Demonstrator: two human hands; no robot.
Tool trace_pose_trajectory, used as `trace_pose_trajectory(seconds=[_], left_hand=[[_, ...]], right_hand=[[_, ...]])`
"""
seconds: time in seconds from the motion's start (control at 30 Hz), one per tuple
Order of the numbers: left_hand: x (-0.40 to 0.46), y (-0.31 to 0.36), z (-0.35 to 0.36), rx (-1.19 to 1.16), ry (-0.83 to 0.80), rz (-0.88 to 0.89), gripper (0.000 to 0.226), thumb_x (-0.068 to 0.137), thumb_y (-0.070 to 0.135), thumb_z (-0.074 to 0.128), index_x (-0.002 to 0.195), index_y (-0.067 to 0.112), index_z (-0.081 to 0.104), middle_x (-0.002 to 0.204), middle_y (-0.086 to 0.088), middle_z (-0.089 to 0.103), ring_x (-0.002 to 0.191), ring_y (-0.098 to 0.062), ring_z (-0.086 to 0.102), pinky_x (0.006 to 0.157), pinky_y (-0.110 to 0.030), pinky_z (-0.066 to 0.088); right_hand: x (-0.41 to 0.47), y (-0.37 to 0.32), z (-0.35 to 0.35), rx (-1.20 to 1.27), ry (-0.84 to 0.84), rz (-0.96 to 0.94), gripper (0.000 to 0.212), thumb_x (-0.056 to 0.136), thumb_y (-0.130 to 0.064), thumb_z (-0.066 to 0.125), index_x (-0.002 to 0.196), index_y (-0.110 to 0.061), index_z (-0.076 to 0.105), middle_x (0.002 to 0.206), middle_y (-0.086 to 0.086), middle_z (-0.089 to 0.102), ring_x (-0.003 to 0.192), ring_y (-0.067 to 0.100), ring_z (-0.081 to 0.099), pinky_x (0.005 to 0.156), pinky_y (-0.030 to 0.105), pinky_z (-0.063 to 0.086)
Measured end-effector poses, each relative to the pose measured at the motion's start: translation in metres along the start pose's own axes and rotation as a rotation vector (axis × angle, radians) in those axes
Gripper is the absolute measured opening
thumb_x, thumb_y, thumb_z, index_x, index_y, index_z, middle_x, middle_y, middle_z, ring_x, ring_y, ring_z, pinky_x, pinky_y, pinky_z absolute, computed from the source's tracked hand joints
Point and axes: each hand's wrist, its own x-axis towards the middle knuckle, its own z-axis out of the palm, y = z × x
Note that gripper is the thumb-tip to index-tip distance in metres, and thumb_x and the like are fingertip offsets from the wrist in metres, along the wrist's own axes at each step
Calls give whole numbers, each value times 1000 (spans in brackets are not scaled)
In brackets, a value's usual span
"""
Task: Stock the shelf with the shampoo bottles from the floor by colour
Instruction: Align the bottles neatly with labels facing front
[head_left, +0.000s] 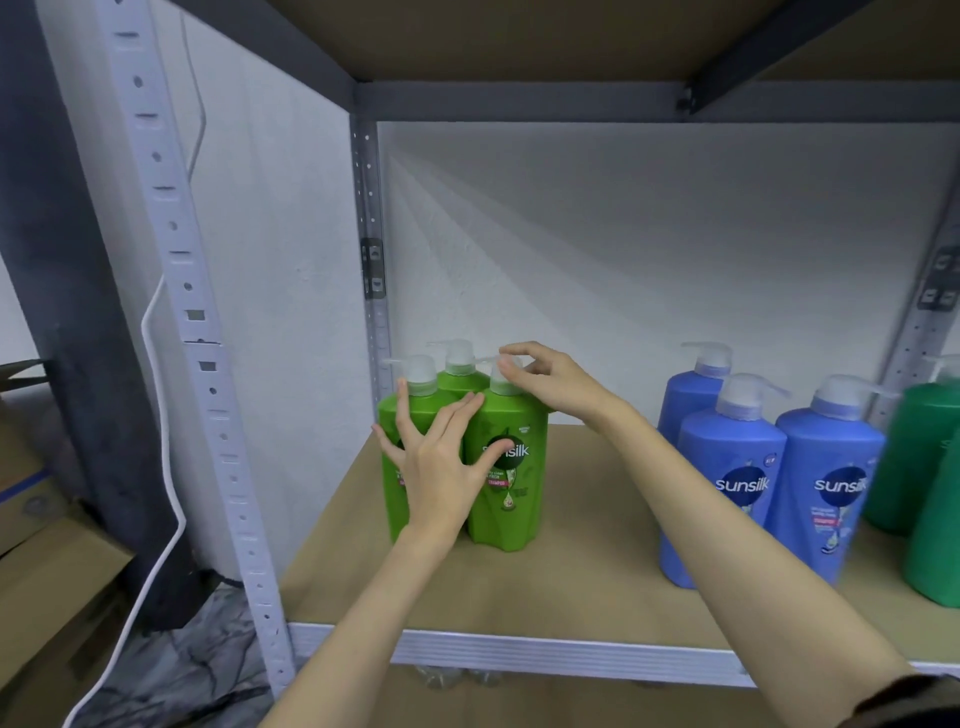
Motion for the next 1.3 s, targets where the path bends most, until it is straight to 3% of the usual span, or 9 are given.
trace_pose_trajectory(seconds=[0.1, 0.2, 0.47, 0.73, 0.87, 0.97, 1.07, 1.17, 1.3], left_hand=[[0, 0, 0, -2, 16, 5, 60, 70, 67, 51, 118, 33, 58, 118, 18, 62, 141, -24, 7, 103, -71, 9], [0, -1, 0, 6, 22, 4, 60, 70, 68, 50, 118, 33, 58, 117, 18, 62, 140, -25, 8, 103, -71, 10], [-1, -2, 3, 23, 31, 10, 60, 70, 67, 50, 119, 32, 58, 117, 17, 63, 140, -28, 10, 103, -71, 11], [-1, -4, 2, 26, 1, 36, 60, 72, 65, 53, 123, 32, 55, 124, 16, 59, 141, -27, 7, 103, -71, 9], [-5, -18, -5, -58, 28, 85, 67, 72, 60, 57, 130, 29, 44, 143, 9, 39, 141, -22, 12, 106, -63, 13], [-13, -35, -18, -223, 47, -42, 89, 66, 54, 69, 138, 26, 26, 151, -3, 20, 141, -19, 12, 113, -48, 15], [-23, -52, -28, -426, -132, -252, 115, 59, 34, 84, 138, 40, 1, 153, -5, 9, 141, -13, 10, 116, -40, 19], [-30, -69, -28, -556, -274, -344, 124, 57, 20, 86, 130, 55, -8, 150, -2, 22, 137, -19, 30, 113, -41, 29], [-35, -82, -23, -570, -321, -351, 117, 57, 29, 86, 134, 60, 4, 149, 5, 31, 135, -18, 35, 109, -49, 34]], right_hand=[[-5, 1, -7, 136, -67, -26, 31, 92, -39, 51, 118, -22, 58, 101, 4, 62, 80, 7, 59, 56, 10, 48], [-4, 0, -5, 137, -38, -45, 27, 92, -35, 54, 112, -18, 59, 93, 5, 62, 73, 10, 58, 49, 10, 45], [7, 11, 11, 33, 136, -17, 13, 84, -48, 59, 89, -37, 55, 88, -6, 66, 94, 22, 64, 91, 47, 49], [1, 8, 15, 6, 197, -11, 23, 85, -51, 57, 101, -35, 55, 95, -4, 65, 96, 20, 63, 91, 46, 49], [-5, 9, 19, 116, 194, -54, 28, 87, -41, 59, 110, -26, 58, 106, 6, 65, 99, 24, 62, 92, 45, 49], [-18, 16, 24, 170, 239, -65, 56, 82, -35, 66, 132, -22, 45, 124, 1, 50, 107, 21, 53, 96, 34, 45], [-39, 38, 36, 270, 243, -11, 89, 70, -24, 79, 142, -23, 27, 123, -3, 40, 111, 16, 47, 91, 28, 43], [-52, 66, 54, 260, 186, 38, 99, 59, -16, 87, 139, -20, 29, 121, -3, 50, 108, 14, 54, 90, 29, 47], [-54, 89, 70, 307, 172, 85, 85, 62, -7, 84, 132, -17, 36, 125, 9, 57, 105, 24, 60, 87, 35, 51]])
